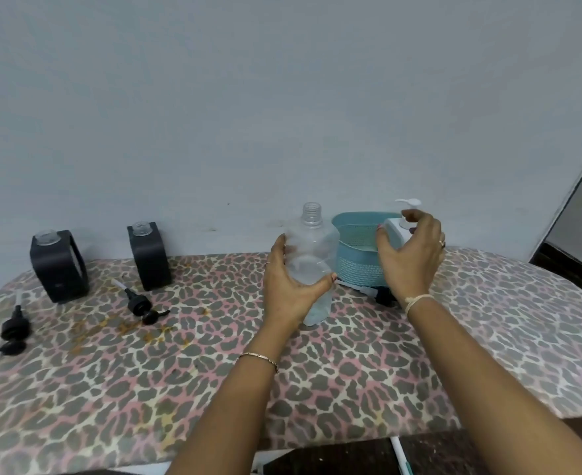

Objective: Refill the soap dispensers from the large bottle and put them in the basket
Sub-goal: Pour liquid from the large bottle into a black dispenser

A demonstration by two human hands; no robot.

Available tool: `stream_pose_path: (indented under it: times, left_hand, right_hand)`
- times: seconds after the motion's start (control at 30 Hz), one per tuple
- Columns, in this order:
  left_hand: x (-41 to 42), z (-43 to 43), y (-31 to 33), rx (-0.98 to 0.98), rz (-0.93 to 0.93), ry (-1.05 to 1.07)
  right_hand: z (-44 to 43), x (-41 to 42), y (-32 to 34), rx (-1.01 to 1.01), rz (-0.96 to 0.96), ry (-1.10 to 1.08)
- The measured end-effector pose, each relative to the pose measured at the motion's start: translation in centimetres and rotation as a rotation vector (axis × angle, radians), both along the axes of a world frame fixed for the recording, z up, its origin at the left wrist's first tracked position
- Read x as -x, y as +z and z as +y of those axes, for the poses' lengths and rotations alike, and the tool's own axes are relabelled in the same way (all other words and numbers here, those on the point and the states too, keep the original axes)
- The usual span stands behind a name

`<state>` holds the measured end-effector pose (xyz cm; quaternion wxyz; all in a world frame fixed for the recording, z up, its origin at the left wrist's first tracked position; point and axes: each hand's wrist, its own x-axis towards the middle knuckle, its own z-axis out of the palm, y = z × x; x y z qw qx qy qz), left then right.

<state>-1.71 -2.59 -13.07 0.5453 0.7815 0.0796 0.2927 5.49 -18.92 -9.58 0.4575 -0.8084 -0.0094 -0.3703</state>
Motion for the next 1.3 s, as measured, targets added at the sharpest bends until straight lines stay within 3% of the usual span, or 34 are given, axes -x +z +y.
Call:
stream_pose_path:
  times: [0.27,0.7,0.83,1.1,1.3]
  left_hand:
    - [1.8,2.3,0.8,-0.035,0.006,0.099]
    - [5.3,4.5,2.1,-0.053,0.123,0.001]
    - [7.6,8.3,1.9,-0.062,0.115,0.065]
    - [9.0,17.7,1.7,-0.085,0.13,0.472]
    - [5.5,21.2,1.7,-0.153,0.23,0.53]
  right_hand:
    - [5.0,5.2,-1.1,0.027,-0.012,0.276]
    - [9.7,11.7,-2.0,0.061,-0.061,0.415]
    - [12.9,12.7,-1.9,0.079,-0.067,0.528]
    - [21.1,12.4,-3.8,0.218,0.173,0.824]
    - [24.9,9.4,-4.9,0.242,0.312,0.846]
